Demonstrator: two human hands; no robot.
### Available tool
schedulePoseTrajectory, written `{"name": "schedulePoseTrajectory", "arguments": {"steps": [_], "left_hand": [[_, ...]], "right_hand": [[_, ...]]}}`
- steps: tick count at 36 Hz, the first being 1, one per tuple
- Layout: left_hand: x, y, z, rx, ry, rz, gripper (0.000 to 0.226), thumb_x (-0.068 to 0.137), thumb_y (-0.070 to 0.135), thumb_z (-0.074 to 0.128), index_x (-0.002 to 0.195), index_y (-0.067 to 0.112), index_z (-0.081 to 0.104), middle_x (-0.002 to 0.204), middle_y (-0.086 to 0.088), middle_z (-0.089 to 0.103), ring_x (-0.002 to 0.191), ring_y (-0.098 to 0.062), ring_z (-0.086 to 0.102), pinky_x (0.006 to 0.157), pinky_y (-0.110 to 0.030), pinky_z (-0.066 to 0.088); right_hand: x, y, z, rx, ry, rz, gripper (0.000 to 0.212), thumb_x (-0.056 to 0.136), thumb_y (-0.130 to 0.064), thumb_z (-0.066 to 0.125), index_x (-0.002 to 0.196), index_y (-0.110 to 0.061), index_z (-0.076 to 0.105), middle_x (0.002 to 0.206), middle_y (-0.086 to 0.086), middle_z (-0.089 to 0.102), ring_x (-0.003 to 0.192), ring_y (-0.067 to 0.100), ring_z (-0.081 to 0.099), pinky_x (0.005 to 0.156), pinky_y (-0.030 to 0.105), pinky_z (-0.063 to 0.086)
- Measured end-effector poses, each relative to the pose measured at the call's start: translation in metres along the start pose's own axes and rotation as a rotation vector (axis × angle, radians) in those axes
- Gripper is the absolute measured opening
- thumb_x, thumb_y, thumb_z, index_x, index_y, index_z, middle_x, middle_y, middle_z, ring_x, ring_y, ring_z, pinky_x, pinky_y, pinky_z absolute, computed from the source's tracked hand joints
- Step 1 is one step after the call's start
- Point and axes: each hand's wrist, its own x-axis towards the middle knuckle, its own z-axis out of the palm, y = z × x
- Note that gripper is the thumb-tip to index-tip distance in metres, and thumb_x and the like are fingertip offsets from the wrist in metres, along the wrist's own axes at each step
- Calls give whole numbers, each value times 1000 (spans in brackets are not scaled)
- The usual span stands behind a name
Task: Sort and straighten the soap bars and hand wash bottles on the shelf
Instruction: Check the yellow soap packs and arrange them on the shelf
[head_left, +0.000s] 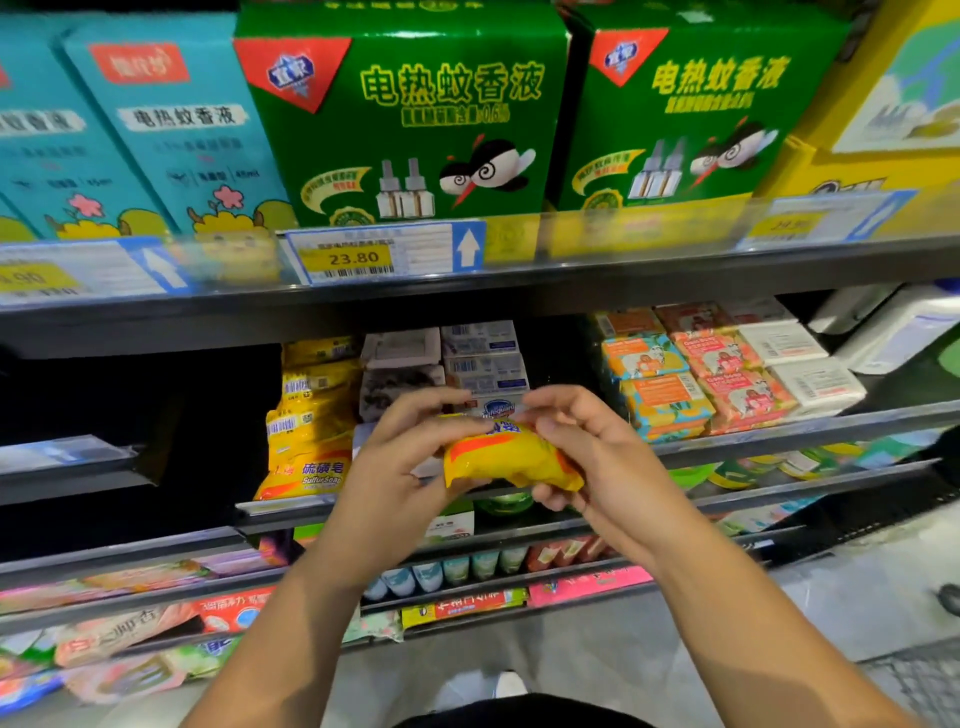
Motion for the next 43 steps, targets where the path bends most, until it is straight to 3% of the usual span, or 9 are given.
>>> {"name": "schedulePoseTrajectory", "arguments": {"steps": [4,9,13,16,22,27,32,38,43], "left_hand": [[1,-1,0,-64,21,-107,33,82,37,77,113,45,67,122,23,55,121,-2,52,97,-15,41],[5,3,1,-41,43,-160,30,80,51,68,109,58,62,109,24,62,108,-11,60,91,-31,49],[10,7,6,-49,65,-170,31,77,53,72,106,56,61,104,21,62,100,-14,62,84,-39,52],[13,12,11,-64,67,-181,32,76,54,72,105,56,59,104,21,61,100,-10,62,81,-28,52],[15,12,14,-81,52,-212,37,74,55,72,108,51,59,105,21,64,101,-11,63,83,-28,53],[12,4,12,-88,-54,-259,45,69,63,72,111,56,58,105,19,66,103,-4,62,84,-22,52],[15,1,21,22,-128,-236,30,69,66,66,96,68,54,103,23,61,97,5,55,76,-7,39],[21,-1,24,13,-202,-294,32,71,57,70,99,54,56,100,23,63,98,6,57,75,-7,41],[20,-3,21,-72,-197,-388,25,74,43,84,92,45,67,93,15,68,91,-1,62,73,-16,48]], "right_hand": [[1,0,-11,-287,-35,-67,31,91,-42,66,119,-30,64,115,0,68,79,17,68,65,28,52],[4,7,-17,-661,-37,-213,57,75,-38,87,125,-46,59,127,-22,58,121,-3,54,97,14,44],[11,16,-6,-730,6,-223,57,75,-27,88,114,-52,56,113,-23,68,110,-8,59,95,17,47],[13,23,3,-714,-39,-188,50,76,-22,87,108,-46,57,98,-19,72,95,-8,65,79,10,48],[11,27,-4,-521,33,-234,63,70,-11,89,116,-39,56,103,-12,71,95,1,70,77,17,53],[2,13,-26,-420,60,-310,72,63,-17,89,126,-38,58,104,-1,74,96,16,72,80,25,55],[6,3,-26,-333,101,-421,72,60,-25,97,121,-41,63,101,6,74,93,22,72,79,34,59],[15,3,-19,-630,79,-471,77,62,-28,94,119,-61,55,101,-14,74,100,9,69,88,34,56],[18,-7,-26,-796,91,-456,69,59,-56,89,119,-62,55,99,-17,70,101,4,64,83,27,55]]}}
